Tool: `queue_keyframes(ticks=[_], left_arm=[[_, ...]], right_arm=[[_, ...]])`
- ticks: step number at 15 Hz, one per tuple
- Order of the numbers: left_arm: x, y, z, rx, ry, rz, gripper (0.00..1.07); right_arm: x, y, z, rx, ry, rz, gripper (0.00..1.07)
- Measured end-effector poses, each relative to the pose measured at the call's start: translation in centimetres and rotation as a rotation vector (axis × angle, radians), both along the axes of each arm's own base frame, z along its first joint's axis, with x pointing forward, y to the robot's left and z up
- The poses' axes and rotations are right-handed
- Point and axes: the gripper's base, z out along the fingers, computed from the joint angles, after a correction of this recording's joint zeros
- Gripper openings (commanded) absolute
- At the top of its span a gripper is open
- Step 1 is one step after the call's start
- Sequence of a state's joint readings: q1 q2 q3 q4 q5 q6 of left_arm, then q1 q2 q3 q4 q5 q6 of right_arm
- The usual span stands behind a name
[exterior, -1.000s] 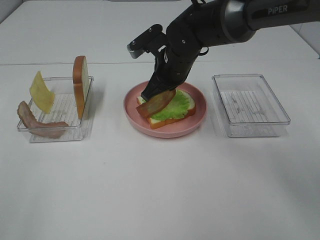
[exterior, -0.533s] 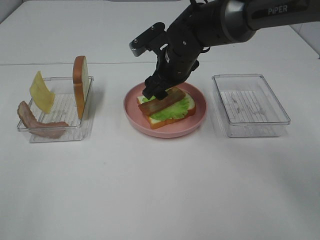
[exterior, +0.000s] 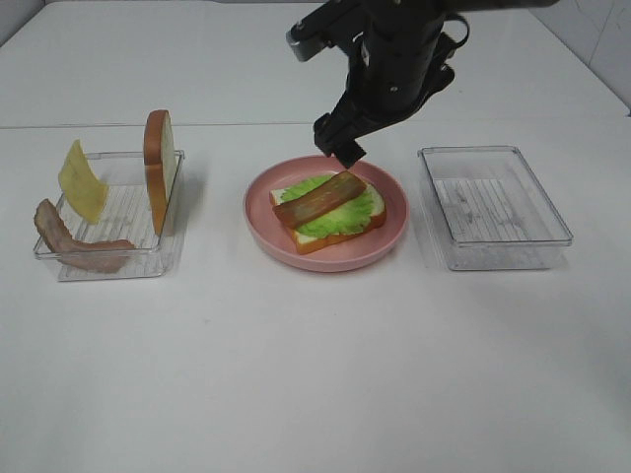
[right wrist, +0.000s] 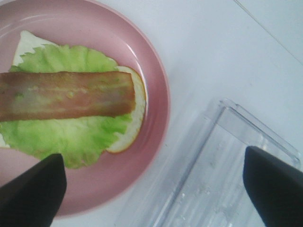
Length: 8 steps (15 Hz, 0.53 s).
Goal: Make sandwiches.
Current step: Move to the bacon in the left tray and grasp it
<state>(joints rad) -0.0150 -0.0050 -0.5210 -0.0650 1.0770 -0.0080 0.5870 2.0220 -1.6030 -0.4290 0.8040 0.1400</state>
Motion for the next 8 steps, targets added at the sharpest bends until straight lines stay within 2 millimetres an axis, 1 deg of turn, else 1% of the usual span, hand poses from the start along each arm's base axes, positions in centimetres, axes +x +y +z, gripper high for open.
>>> queue_keyframes(ticks=[1, 2, 4, 5, 7, 8], left_arm=[[0.0, 0.0, 0.0, 0.000, 0.000, 0.000, 1.01], [0.0, 0.0, 0.0, 0.000, 0.000, 0.000, 1.01], [0.0, 0.0, 0.0, 0.000, 0.000, 0.000, 1.01], [0.0, 0.0, 0.0, 0.000, 0.000, 0.000, 1.01], [0.0, 0.0, 0.0, 0.000, 0.000, 0.000, 1.01], [0.0, 0.0, 0.0, 0.000, 0.000, 0.000, 1.01]], right_arm=[[-0.6, -0.5, 1.6, -0.006, -0.002, -0.019, 0.99], [-1.7, -1.4, 3.7, -0.025, 0.010, -0.051, 0.99], [-2.9, -2.7, 5.8, -0.052, 0.038, -0.100, 0.99], [-3.2, -3.3, 6.2, -0.062, 0.049, -0.118, 0.99], [-4.6, -5.2, 8.3, -0.096, 0.097, -0.191, 0.99], [-5.0, -5.5, 9.2, -0.080, 0.088, -0.197, 0.99]])
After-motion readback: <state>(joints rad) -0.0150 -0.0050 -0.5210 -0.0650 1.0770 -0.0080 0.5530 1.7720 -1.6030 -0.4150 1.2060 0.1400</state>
